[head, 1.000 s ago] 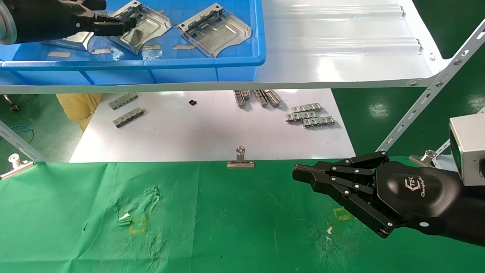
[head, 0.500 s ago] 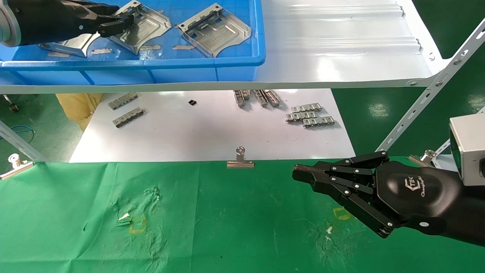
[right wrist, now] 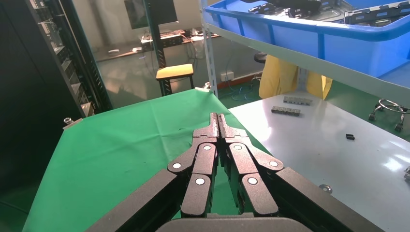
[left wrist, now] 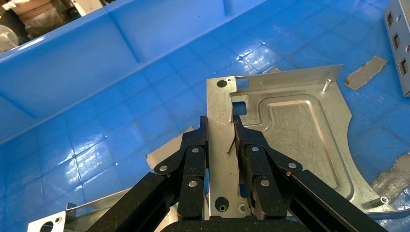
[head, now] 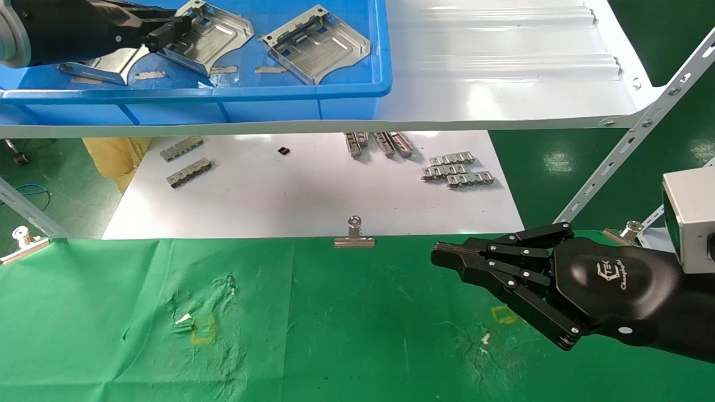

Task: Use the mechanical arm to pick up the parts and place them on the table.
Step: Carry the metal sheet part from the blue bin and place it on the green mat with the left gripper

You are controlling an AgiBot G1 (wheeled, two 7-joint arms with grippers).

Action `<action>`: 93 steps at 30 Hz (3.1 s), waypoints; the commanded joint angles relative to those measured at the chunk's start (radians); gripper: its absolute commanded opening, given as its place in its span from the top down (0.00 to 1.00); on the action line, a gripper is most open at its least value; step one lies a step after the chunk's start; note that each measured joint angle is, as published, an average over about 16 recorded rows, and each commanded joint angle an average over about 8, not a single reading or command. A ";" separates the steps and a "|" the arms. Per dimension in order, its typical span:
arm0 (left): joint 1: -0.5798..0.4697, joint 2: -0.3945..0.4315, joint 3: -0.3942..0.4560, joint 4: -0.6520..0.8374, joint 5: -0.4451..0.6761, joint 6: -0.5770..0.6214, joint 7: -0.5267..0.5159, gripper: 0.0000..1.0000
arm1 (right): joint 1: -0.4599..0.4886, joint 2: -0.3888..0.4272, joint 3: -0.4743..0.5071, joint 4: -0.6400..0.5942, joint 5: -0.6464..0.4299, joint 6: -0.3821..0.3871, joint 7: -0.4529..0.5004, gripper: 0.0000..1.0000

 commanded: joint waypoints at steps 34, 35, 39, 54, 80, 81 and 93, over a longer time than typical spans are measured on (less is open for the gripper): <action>0.237 -0.308 -0.010 -0.534 -0.373 0.707 0.322 1.00 | 0.000 0.000 0.000 0.000 0.000 0.000 0.000 1.00; 0.264 -0.331 0.007 -0.584 -0.406 0.706 0.317 1.00 | 0.000 0.000 0.000 0.000 0.000 0.000 0.000 1.00; 0.353 -0.410 0.078 -0.739 -0.511 0.699 0.298 1.00 | 0.000 0.000 0.000 0.000 0.000 0.000 0.000 1.00; 0.416 -0.464 0.348 -0.743 -0.443 0.676 0.466 1.00 | 0.000 0.000 0.000 0.000 0.000 0.000 0.000 1.00; 0.492 -0.405 0.428 -0.602 -0.315 0.504 0.589 1.00 | 0.000 0.000 0.000 0.000 0.000 0.000 0.000 1.00; 0.494 -0.404 0.428 -0.604 -0.313 0.496 0.591 0.96 | 0.000 0.000 0.000 0.000 0.000 0.000 0.000 1.00; 0.510 -0.405 0.434 -0.623 -0.296 0.459 0.595 0.06 | 0.000 0.000 0.000 0.000 0.000 0.000 0.000 1.00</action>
